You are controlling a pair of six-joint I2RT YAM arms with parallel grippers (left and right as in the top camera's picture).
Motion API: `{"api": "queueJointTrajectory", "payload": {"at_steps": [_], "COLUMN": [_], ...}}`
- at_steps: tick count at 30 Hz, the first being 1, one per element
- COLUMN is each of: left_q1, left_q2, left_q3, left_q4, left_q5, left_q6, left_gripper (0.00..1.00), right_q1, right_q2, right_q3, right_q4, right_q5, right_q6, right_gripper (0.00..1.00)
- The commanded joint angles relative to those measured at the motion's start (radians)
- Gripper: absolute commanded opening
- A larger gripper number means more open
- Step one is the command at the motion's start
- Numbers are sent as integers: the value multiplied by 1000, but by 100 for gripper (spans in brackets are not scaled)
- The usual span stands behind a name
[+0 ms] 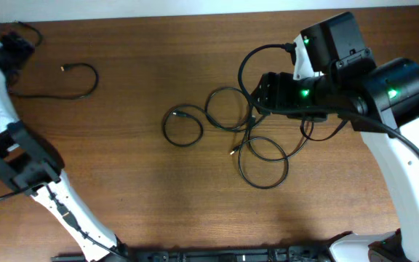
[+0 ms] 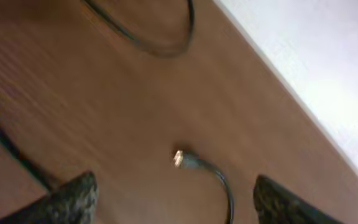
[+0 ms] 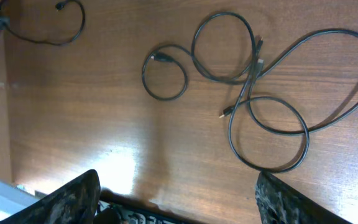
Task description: Untangle cables
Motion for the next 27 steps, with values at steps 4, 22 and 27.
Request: {"api": "queueJointTrajectory", "payload": {"at_steps": [4, 22, 27], "left_q1": [-65, -92, -79], "left_q2": [82, 205, 205], "left_q3": [2, 36, 119], "left_q4": [-260, 19, 56], "left_q5": [-283, 116, 120], "left_q6": [-156, -156, -156], "left_gripper": [81, 0, 40], "right_q1": [2, 2, 2], "right_q2": [-4, -4, -4], "right_q3": [5, 5, 5], "right_q4": [0, -18, -19], "right_q5": [8, 9, 9], "right_q6": [-29, -43, -43], "right_gripper": [78, 78, 78]}}
